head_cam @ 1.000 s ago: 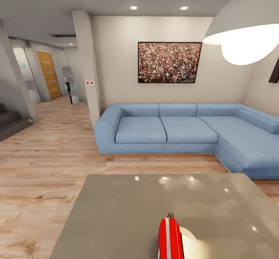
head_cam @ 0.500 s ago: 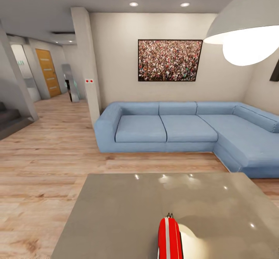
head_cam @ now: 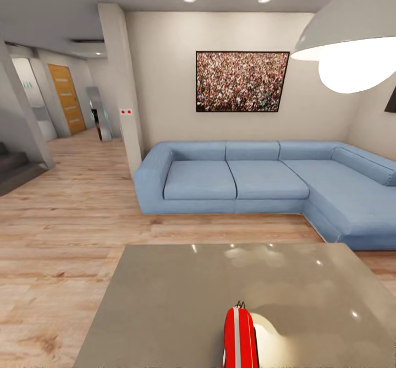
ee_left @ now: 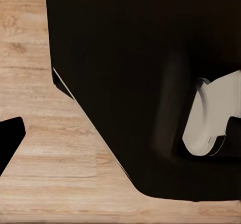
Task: Turn on the radio receiver that's on the table in the living room.
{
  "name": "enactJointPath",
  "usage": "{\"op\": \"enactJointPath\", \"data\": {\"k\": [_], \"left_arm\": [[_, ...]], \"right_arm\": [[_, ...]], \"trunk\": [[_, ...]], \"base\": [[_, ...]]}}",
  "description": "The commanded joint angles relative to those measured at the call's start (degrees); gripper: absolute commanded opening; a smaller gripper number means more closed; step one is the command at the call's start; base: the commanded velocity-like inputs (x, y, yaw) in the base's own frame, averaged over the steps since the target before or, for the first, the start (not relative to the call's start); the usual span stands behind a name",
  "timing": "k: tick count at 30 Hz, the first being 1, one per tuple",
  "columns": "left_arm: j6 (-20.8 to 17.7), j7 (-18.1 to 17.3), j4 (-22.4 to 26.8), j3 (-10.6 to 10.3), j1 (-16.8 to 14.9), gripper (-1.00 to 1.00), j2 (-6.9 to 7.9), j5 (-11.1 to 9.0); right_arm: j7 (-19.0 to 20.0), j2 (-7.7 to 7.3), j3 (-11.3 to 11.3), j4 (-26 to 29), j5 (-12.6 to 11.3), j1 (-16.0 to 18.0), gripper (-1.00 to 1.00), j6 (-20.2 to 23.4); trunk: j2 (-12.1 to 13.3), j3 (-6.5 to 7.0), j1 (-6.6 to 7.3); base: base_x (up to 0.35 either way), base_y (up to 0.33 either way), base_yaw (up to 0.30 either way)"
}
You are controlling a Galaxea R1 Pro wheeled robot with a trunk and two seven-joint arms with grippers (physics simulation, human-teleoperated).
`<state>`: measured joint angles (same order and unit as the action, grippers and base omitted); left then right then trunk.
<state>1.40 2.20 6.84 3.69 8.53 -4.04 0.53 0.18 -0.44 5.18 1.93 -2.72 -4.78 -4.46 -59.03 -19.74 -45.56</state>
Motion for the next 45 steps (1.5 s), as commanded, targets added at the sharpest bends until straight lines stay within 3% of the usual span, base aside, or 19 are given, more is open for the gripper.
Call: {"op": "enactJointPath", "data": {"k": [1, 26, 45], "left_arm": [[0.0, 0.0, 0.0, 0.0, 0.0, 1.0, 0.0, 0.0], [0.0, 0.0, 0.0, 0.0, 0.0, 1.0, 0.0, -0.1], [0.3, 0.0, 0.0, 0.1, 0.0, 1.0, 0.0, 0.0]], "right_arm": [[0.0, 0.0, 0.0, 0.0, 0.0, 0.0, 1.0, 0.0], [0.1, 0.0, 0.0, 0.0, 0.0, 0.0, 1.0, 0.0], [0.0, 0.0, 0.0, 0.0, 0.0, 0.0, 1.0, 0.0]], "trunk": [[0.4, 0.09, 0.23], [10.4, 2.23, 5.72], [10.4, 0.45, 5.72]], "base": [[0.0, 0.0, 0.0], [0.0, 0.0, 0.0], [0.0, 0.0, 0.0]]}}
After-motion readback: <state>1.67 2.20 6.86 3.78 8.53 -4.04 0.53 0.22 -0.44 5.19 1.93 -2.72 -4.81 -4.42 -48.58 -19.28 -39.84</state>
